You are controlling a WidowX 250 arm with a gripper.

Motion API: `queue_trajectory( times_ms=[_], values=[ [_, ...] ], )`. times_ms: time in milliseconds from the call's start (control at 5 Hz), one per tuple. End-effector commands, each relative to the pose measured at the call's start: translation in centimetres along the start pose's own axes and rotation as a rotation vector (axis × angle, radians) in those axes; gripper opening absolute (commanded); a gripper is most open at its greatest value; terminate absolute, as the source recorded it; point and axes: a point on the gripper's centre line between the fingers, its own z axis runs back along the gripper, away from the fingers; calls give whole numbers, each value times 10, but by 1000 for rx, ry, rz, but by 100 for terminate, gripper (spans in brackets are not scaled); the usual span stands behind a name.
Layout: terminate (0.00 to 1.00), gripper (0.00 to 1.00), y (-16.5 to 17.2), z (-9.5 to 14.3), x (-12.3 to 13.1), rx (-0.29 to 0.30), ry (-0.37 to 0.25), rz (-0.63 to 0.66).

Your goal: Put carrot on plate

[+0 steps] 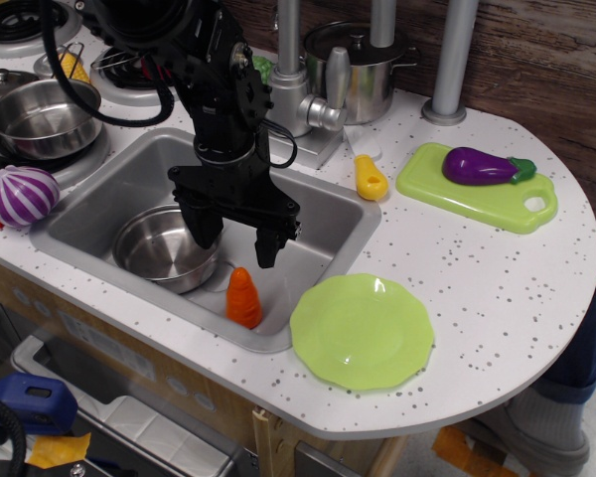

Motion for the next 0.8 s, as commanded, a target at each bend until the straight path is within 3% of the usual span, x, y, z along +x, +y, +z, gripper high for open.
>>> queue_trajectory(
  times_ms=[0, 200, 600],
  values=[
    [0, 100, 0, 0, 0, 0, 0, 0],
    [0, 100, 7, -20, -5, -40, -17, 7],
    [0, 100, 10, -47, -8, -46, -67, 38]
  ],
)
